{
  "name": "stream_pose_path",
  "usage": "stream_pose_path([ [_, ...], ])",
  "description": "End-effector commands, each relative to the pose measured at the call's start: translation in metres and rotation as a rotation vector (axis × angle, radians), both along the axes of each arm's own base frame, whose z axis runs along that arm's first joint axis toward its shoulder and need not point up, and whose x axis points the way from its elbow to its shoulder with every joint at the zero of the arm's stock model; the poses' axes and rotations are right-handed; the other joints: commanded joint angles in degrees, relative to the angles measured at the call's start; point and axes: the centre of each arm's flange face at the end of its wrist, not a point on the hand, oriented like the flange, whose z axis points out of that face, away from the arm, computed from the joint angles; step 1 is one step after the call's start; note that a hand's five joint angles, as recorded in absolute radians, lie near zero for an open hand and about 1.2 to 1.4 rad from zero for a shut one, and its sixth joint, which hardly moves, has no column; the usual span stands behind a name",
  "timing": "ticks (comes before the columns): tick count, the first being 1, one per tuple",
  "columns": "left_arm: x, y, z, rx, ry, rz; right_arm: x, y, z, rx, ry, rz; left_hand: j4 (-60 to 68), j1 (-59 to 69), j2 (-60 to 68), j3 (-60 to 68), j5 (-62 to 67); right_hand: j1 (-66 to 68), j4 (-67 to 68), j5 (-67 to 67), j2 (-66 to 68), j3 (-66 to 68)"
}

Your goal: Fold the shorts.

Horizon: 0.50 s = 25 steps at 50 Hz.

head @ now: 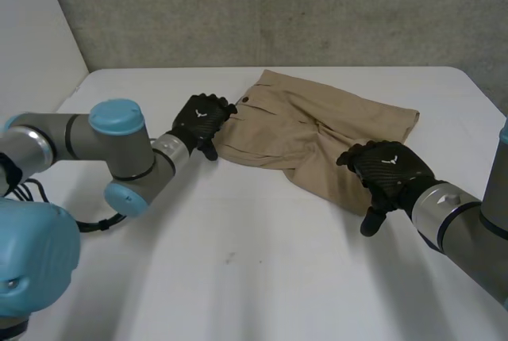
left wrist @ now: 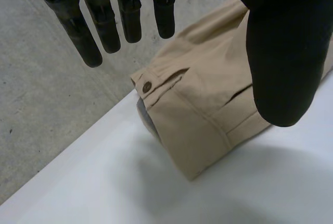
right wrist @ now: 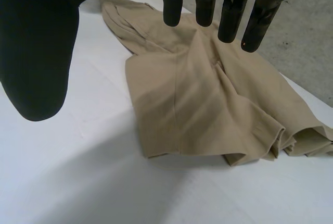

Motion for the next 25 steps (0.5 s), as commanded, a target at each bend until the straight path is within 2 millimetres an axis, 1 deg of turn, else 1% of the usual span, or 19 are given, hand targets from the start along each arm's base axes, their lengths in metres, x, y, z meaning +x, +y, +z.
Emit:
stream_pose_path([
  [1,-0.003,-0.008,-0.012,-0.012,-0.012,-0.001,-0.002,-0.003,-0.002,-0.004,-0.001,-0.01,3.6,3.6,3.7,3.8,3.4,-1.6,-3.3,-3.2,-2.6,-2.4],
  [6,-0.004,-0.012,-0.014,-0.028,-0.018,-0.002,-0.002,-0.003,-0.003,-0.004,-0.001,-0.01,8.3,8.3,8.3,8.5,8.1,-1.6,-3.3,-3.2,-2.6,-2.4],
  [11,-0.006,-0.016,-0.018,-0.038,-0.018,-0.002,-0.003,-0.003,-0.002,-0.006,-0.001,-0.012,17.3,17.4,17.4,17.6,17.2,-1.6,-3.3,-3.2,-2.6,-2.4],
  [17,-0.008,-0.017,-0.021,-0.042,-0.02,-0.004,-0.002,-0.003,-0.004,-0.006,-0.001,-0.012,23.9,23.9,24.0,24.2,23.7,-1.6,-3.3,-3.2,-2.6,-2.4],
  [25,-0.008,-0.019,-0.029,-0.018,-0.039,-0.007,-0.002,-0.003,-0.004,-0.005,0.001,-0.011,28.8,28.8,28.9,29.1,28.6,-1.6,-3.3,-3.2,-2.6,-2.4],
])
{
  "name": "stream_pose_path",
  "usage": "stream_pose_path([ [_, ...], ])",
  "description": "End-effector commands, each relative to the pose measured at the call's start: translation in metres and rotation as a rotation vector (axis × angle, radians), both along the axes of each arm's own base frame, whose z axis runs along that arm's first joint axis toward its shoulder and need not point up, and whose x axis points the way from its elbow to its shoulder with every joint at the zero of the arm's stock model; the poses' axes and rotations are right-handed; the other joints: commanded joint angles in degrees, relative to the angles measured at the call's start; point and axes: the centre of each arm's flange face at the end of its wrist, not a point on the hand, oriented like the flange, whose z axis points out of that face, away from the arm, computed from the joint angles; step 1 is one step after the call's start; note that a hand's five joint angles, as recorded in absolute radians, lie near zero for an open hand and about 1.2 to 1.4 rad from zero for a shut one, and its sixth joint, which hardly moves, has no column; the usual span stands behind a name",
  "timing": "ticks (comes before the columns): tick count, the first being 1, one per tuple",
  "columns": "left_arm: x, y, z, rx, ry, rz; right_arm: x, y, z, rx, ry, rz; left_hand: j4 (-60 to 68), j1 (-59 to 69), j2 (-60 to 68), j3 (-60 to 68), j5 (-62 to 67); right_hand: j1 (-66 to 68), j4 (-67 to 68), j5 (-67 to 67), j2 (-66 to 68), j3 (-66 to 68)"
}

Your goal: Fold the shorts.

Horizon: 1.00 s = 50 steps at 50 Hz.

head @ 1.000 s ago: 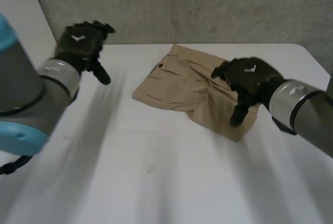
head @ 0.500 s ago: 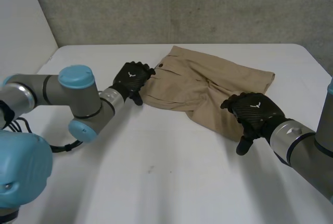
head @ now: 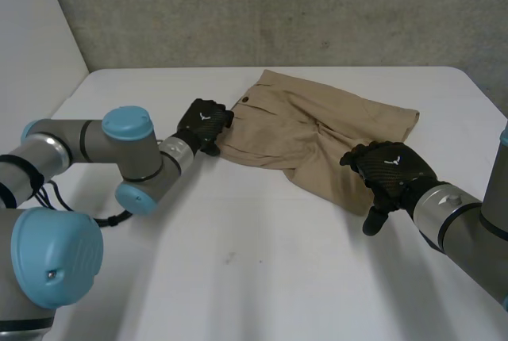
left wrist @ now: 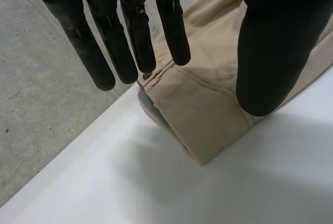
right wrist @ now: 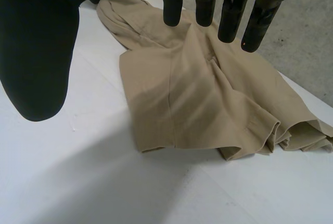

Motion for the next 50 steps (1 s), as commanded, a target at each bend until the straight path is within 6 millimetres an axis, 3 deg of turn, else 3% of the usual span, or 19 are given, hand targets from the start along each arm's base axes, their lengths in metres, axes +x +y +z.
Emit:
stream_pose_path([
  [1,-0.001,-0.002,-0.007,0.019,-0.017,-0.001,0.0,0.0,0.0,0.001,0.0,0.0,10.5,10.2,10.4,10.5,11.1,-1.6,-3.3,-3.2,-2.6,-2.4],
  [9,-0.003,-0.003,-0.009,-0.008,-0.052,-0.01,0.0,0.0,0.0,0.001,-0.001,0.0,17.4,17.1,17.3,17.4,18.0,-1.6,-3.3,-3.2,-2.6,-2.4],
  [13,-0.004,-0.002,-0.011,-0.009,-0.056,-0.012,0.0,-0.001,0.0,0.0,-0.001,0.0,28.0,27.7,27.9,28.0,28.6,-1.6,-3.3,-3.2,-2.6,-2.4],
  [15,-0.004,-0.003,-0.012,-0.01,-0.059,-0.011,0.0,0.0,0.0,0.0,0.001,0.0,42.2,41.9,42.2,42.3,42.9,-1.6,-3.3,-3.2,-2.6,-2.4],
  [21,-0.003,-0.005,-0.01,-0.077,-0.134,0.055,0.0,-0.001,0.0,-0.002,-0.002,0.0,42.3,42.0,42.2,42.3,42.9,-1.6,-3.3,-3.2,-2.6,-2.4],
  [24,0.011,-0.018,0.003,-0.145,-0.193,0.194,-0.001,-0.001,0.0,-0.002,-0.002,-0.002,42.3,42.0,42.2,42.3,42.9,-1.6,-3.3,-3.2,-2.6,-2.4],
  [28,0.031,-0.038,0.047,-0.266,-0.16,0.361,0.0,0.0,0.001,-0.002,-0.002,0.001,42.3,42.0,42.2,42.3,42.9,-1.6,-3.3,-3.2,-2.6,-2.4],
  [31,0.065,-0.053,0.082,-0.318,-0.117,0.468,0.0,0.0,0.0,0.001,-0.001,0.001,42.3,42.0,42.2,42.3,42.9,-1.6,-3.3,-3.2,-2.6,-2.4],
  [37,0.122,-0.058,0.183,-0.454,0.163,0.573,0.0,0.002,0.0,0.004,-0.001,0.004,42.3,42.0,42.2,42.3,42.9,-1.6,-3.3,-3.2,-2.6,-2.4],
  [39,0.128,-0.056,0.205,-0.512,0.242,0.572,0.0,0.002,0.0,0.003,-0.001,0.004,42.3,42.0,42.2,42.3,42.9,-1.6,-3.3,-3.2,-2.6,-2.4],
  [41,0.126,-0.049,0.235,-0.583,0.338,0.536,0.0,0.002,0.0,0.001,-0.001,0.003,42.3,42.0,42.2,42.3,42.9,-1.6,-3.3,-3.2,-2.6,-2.4],
  [44,0.113,-0.036,0.257,-0.615,0.404,0.433,-0.001,0.002,0.001,-0.002,-0.002,0.001,42.3,42.0,42.2,42.3,42.9,-1.6,-3.3,-3.2,-2.6,-2.4],
  [47,0.091,-0.022,0.264,-0.602,0.436,0.316,-0.002,0.002,0.002,-0.003,-0.001,-0.007,42.3,42.0,42.2,42.3,42.9,-1.6,-3.3,-3.2,-2.6,-2.4],
  [50,0.05,0.002,0.255,-0.522,0.471,0.129,-0.002,0.003,0.004,-0.009,-0.003,-0.008,42.3,42.0,42.2,42.3,42.9,-1.6,-3.3,-3.2,-2.6,-2.4],
])
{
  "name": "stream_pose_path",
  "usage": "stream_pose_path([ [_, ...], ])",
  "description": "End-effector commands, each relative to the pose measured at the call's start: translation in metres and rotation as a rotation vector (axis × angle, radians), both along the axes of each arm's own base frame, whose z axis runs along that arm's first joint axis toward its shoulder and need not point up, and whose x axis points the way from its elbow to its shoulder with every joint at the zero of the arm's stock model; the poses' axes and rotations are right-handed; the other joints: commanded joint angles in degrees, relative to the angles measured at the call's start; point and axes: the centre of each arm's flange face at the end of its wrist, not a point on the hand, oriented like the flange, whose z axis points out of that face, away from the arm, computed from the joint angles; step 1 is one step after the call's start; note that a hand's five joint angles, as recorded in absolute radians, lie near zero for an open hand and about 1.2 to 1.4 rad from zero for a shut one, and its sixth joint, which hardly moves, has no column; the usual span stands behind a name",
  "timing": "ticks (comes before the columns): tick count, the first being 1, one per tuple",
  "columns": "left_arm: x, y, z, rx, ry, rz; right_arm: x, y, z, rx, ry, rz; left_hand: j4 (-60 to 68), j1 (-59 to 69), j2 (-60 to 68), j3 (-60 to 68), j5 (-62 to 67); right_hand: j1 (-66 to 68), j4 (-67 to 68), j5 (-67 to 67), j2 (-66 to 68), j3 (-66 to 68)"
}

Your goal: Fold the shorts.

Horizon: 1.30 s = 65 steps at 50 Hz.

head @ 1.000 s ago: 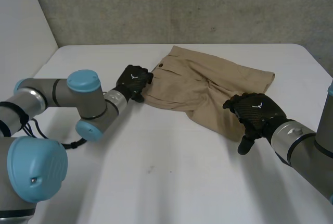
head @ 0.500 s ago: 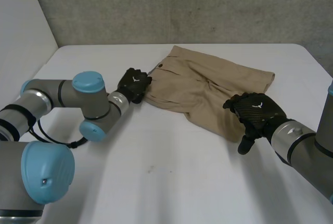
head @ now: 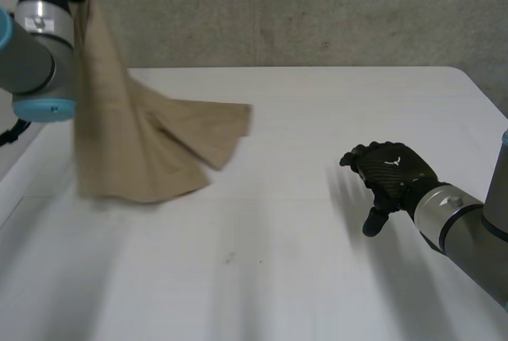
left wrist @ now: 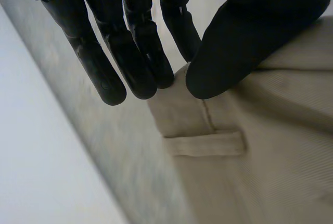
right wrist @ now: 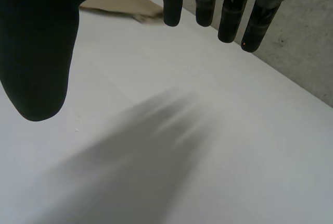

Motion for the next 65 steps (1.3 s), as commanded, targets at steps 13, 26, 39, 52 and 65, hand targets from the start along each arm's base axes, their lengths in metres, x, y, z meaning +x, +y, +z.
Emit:
stream_pose_path([
  [13,-0.175,0.175,-0.134,0.367,-0.254,-1.003,-0.017,-0.009,0.018,-0.051,-0.022,-0.075,11.3,17.5,11.6,11.9,14.6,-1.7,-3.3,-3.2,-2.6,-2.4],
  [26,-0.159,0.241,-0.134,0.463,-0.418,-0.977,-0.019,-0.014,0.022,-0.088,-0.024,-0.056,-54.0,-47.7,-53.6,-53.3,-50.7,-1.7,-3.3,-3.2,-2.6,-2.4],
  [39,-0.06,0.255,-0.117,0.76,-0.25,-0.312,0.02,-0.004,-0.004,-0.245,0.218,0.298,-53.3,-47.1,-53.0,-52.6,-50.0,-1.7,-3.3,-3.2,-2.6,-2.4],
  [52,0.002,0.314,-0.175,1.121,-0.347,-0.186,0.057,-0.036,-0.053,-0.216,0.287,0.348,-52.8,-46.6,-52.5,-52.1,-49.5,19.1,17.4,17.5,18.1,18.3],
  [65,0.005,0.299,-0.2,1.067,-0.374,-0.15,0.059,-0.039,-0.051,-0.173,0.234,0.298,-43.0,-36.8,-42.7,-42.4,-39.8,68.3,66.7,66.8,67.4,67.6],
])
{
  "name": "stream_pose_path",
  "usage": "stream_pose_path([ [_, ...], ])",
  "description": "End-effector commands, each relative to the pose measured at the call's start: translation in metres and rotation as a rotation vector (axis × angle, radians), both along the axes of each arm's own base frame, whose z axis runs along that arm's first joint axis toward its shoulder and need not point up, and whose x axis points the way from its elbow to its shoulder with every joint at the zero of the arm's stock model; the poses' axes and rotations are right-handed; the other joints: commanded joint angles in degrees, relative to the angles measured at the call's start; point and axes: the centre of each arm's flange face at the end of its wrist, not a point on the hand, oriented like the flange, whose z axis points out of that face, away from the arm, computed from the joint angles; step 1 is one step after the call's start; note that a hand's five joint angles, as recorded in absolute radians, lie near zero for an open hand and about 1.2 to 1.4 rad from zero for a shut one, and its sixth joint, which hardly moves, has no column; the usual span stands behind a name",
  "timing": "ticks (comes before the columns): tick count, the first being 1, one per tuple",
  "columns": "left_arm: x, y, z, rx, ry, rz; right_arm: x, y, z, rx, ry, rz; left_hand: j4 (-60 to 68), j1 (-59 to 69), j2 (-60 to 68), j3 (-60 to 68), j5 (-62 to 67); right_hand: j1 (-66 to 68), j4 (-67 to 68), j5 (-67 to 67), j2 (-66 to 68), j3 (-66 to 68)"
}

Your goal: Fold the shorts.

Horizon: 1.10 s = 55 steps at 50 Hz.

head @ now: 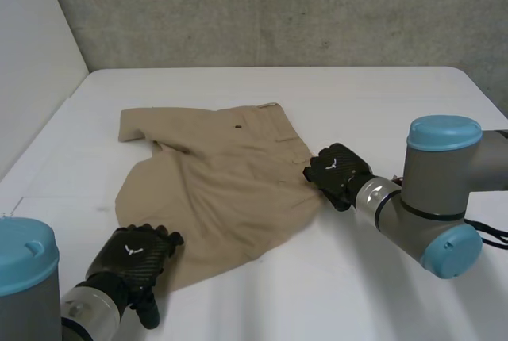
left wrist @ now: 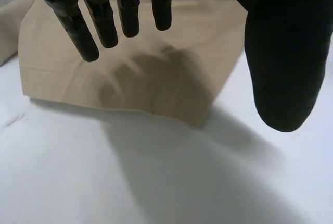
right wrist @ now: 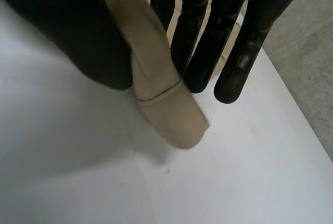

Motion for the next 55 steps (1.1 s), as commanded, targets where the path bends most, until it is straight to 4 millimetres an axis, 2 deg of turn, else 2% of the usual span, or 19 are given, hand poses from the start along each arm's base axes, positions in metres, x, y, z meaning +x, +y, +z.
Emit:
stream_pose_path([
  [1,-0.006,-0.016,-0.014,-0.075,-0.019,-0.019,-0.006,0.009,0.013,0.036,-0.048,-0.035,12.0,12.5,11.7,11.8,12.1,26.9,12.9,14.4,13.2,13.3],
  [7,-0.013,-0.03,-0.031,-0.123,-0.075,-0.056,-0.015,0.026,0.034,0.025,-0.076,-0.048,28.1,28.6,27.8,27.9,28.2,26.9,12.9,14.4,13.2,13.3],
  [11,-0.016,-0.033,-0.036,-0.129,-0.106,-0.081,-0.019,0.033,0.041,0.02,-0.081,-0.05,47.1,47.6,46.8,46.9,47.2,26.9,12.9,14.4,13.2,13.3],
  [14,-0.018,-0.034,-0.033,-0.148,-0.111,-0.094,-0.021,0.035,0.049,0.008,-0.096,-0.058,64.6,65.1,64.3,64.4,64.7,26.9,12.9,14.4,13.2,13.3],
  [19,-0.023,-0.04,-0.011,-0.229,-0.095,-0.099,-0.025,0.042,0.074,0.012,-0.134,-0.074,64.6,65.1,64.3,64.4,64.7,26.9,12.9,14.4,13.2,13.3],
  [21,-0.023,-0.043,0.017,-0.32,-0.061,-0.088,-0.027,0.046,0.082,0.023,-0.125,-0.075,64.6,65.1,64.3,64.4,64.7,26.9,12.9,14.4,13.2,13.3],
  [24,-0.022,-0.042,0.068,-0.476,0.001,-0.069,-0.035,0.06,0.122,0.016,-0.123,-0.078,64.6,65.1,64.3,64.4,64.7,26.9,12.9,14.4,13.2,13.3],
  [27,-0.016,-0.031,0.134,-0.675,0.093,-0.048,-0.041,0.066,0.155,-0.034,-0.144,-0.093,64.6,65.1,64.3,64.4,64.7,26.9,12.9,14.4,13.2,13.3],
  [28,-0.014,-0.027,0.151,-0.728,0.121,-0.042,-0.048,0.069,0.179,-0.086,-0.168,-0.108,64.6,65.1,64.3,64.4,64.7,26.9,12.9,14.4,13.2,13.3],
  [29,-0.007,-0.018,0.186,-0.832,0.179,-0.026,-0.05,0.07,0.192,-0.118,-0.185,-0.113,64.6,65.1,64.3,64.4,64.7,26.9,12.9,14.4,13.2,13.3],
  [31,-0.002,-0.009,0.215,-0.924,0.228,-0.01,-0.055,0.074,0.22,-0.2,-0.231,-0.123,64.6,65.1,64.3,64.4,64.7,26.9,12.9,14.4,13.2,13.3],
  [32,0.004,0.0,0.241,-1.001,0.27,0.004,-0.058,0.079,0.246,-0.279,-0.274,-0.128,64.6,65.1,64.3,64.4,64.7,26.9,12.9,14.4,13.2,13.3],
  [36,0.007,0.004,0.275,-1.089,0.316,0.02,-0.064,0.088,0.294,-0.401,-0.377,-0.132,64.6,65.1,64.3,64.4,64.7,26.9,12.9,14.4,13.2,13.3],
  [39,0.003,-0.003,0.278,-1.083,0.313,0.019,-0.066,0.084,0.305,-0.421,-0.401,-0.142,64.6,65.1,64.3,64.4,64.7,26.9,12.9,14.4,13.2,13.3],
  [41,-0.007,-0.022,0.267,-1.031,0.283,0.01,-0.063,0.075,0.301,-0.409,-0.393,-0.149,64.6,65.1,64.3,64.4,64.7,26.9,12.9,14.4,13.2,13.3],
  [47,-0.034,-0.073,0.225,-0.896,0.203,-0.005,-0.043,0.022,0.257,-0.296,-0.327,-0.206,64.6,65.1,64.3,64.4,64.7,26.9,12.9,14.4,13.2,13.3],
  [48,-0.041,-0.091,0.214,-0.873,0.188,-0.004,-0.039,0.017,0.251,-0.284,-0.318,-0.213,64.6,65.1,64.3,64.4,64.7,26.9,12.9,14.4,13.2,13.3],
  [54,-0.071,-0.156,0.193,-0.892,0.188,0.011,-0.01,-0.031,0.216,-0.304,-0.282,-0.273,64.6,65.1,64.3,64.4,64.7,26.9,12.9,14.4,13.2,13.3],
  [55,-0.075,-0.165,0.192,-0.905,0.192,0.015,-0.002,-0.05,0.211,-0.355,-0.316,-0.309,64.6,65.1,64.3,64.4,64.7,26.9,12.9,14.4,13.2,13.3],
])
